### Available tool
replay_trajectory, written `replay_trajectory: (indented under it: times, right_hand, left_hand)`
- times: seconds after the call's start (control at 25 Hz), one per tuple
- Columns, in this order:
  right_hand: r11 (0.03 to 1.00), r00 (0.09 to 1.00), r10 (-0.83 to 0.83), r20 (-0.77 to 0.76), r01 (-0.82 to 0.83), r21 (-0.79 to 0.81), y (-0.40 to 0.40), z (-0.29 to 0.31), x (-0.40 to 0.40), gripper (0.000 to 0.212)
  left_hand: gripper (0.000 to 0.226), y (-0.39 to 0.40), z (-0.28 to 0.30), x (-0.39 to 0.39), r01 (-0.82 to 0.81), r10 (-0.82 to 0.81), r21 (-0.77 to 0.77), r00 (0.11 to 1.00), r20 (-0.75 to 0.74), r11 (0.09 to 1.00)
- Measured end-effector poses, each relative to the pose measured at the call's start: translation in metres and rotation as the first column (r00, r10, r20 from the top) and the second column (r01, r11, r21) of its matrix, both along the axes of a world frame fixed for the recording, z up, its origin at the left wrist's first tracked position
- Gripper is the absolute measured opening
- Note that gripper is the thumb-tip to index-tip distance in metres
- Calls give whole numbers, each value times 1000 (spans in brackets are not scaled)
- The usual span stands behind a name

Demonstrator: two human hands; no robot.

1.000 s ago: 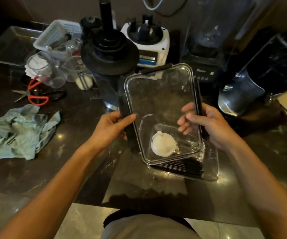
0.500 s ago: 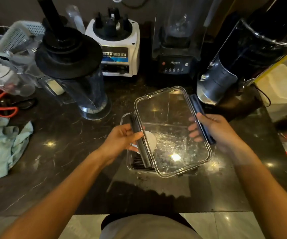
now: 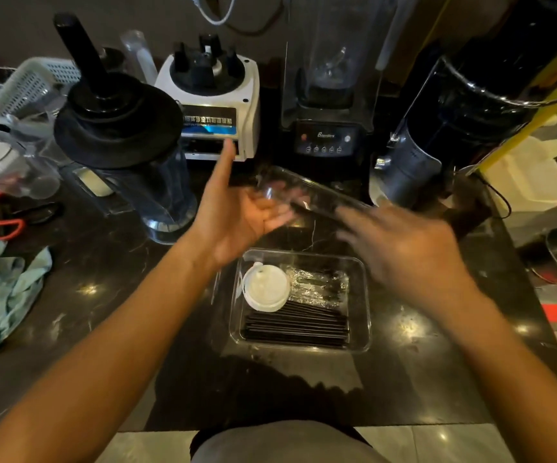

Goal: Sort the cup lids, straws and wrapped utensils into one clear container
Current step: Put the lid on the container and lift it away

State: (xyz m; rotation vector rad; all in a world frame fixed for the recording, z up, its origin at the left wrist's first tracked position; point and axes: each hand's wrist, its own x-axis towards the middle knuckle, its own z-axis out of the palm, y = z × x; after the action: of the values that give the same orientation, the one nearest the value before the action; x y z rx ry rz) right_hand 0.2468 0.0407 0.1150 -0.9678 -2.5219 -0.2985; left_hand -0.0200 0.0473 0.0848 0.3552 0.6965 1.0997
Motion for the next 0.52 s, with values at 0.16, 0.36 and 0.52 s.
replay_trajectory:
  times: [0.16,0.36,0.52]
  right_hand:
    - [998,993,59,103,-57,-25,-39,-65,3,33]
    - [871,971,-208,-119,128,-473,-70,-116,26,57]
    - [390,542,-820,-183,296,-872,-66,-137,34,72]
  left_hand:
    - [43,-15,-37,10,3,-23,-105,983,-183,994]
    - [43,-53,-84,0,8,-44,-169,976,-214,986]
    - [46,-75,-101,-8,-27,-20,-161,960,-278,987]
